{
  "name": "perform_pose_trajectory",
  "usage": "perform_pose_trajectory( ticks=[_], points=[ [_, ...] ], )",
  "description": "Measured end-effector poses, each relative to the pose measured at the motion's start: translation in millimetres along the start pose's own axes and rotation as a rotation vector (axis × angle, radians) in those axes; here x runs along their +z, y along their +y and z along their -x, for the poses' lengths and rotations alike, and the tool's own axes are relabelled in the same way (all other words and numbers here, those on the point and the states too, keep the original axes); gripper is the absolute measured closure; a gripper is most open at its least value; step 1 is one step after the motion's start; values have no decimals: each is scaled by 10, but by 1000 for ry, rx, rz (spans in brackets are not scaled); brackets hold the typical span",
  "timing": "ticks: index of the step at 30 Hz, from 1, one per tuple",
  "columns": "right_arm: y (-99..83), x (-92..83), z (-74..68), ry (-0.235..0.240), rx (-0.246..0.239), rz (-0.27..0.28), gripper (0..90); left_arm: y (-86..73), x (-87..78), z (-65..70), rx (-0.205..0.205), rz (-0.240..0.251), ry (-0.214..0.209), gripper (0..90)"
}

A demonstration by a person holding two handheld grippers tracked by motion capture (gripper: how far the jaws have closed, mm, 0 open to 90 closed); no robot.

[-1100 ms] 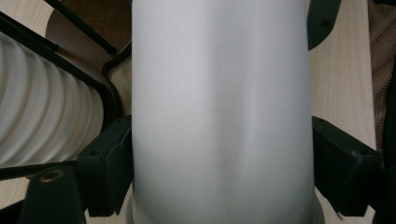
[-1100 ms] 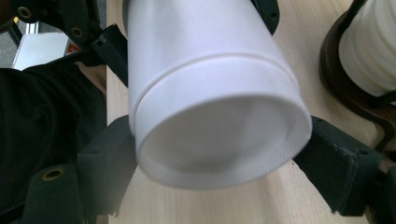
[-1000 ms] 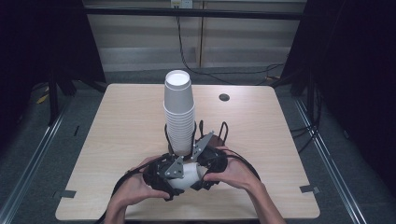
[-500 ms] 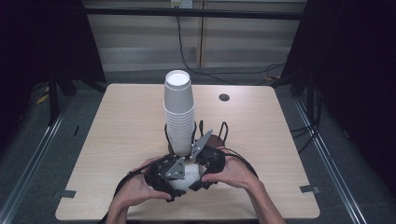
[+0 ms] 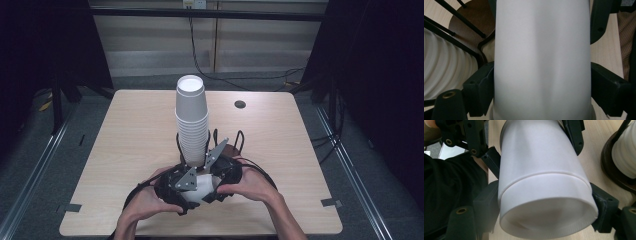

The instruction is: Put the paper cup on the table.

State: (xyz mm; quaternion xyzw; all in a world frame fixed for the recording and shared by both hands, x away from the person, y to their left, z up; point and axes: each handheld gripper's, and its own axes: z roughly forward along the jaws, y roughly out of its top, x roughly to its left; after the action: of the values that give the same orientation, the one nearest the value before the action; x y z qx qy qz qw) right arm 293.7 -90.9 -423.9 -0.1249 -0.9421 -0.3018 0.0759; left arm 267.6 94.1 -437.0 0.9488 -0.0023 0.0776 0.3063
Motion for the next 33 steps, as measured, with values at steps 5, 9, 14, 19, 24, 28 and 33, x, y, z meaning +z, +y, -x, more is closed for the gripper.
perform_pose_trajectory(
  ticks=[5,9,14,19,24,28,33],
  points=[
    [3,-5,-3,-4,-1,-5,235,-6,-27,-18,-15,30,-3,147],
    [3,14,-15,-10,1,-12,235,-26,-103,-27,-33,70,1,151],
    [-7,16,-3,-24,3,-17,236,-68,-210,-56,-40,130,25,164],
    [-21,-22,-7,-40,21,-7,235,-140,-278,-84,-81,183,35,159],
    [-70,-37,14,-43,40,16,234,-246,-312,-99,-116,221,48,163],
    [-130,-83,14,-63,54,28,233,-308,-366,-87,-137,261,66,162],
    [-196,-185,36,-86,82,68,232,-370,-391,-83,-172,308,79,159]
  ],
)
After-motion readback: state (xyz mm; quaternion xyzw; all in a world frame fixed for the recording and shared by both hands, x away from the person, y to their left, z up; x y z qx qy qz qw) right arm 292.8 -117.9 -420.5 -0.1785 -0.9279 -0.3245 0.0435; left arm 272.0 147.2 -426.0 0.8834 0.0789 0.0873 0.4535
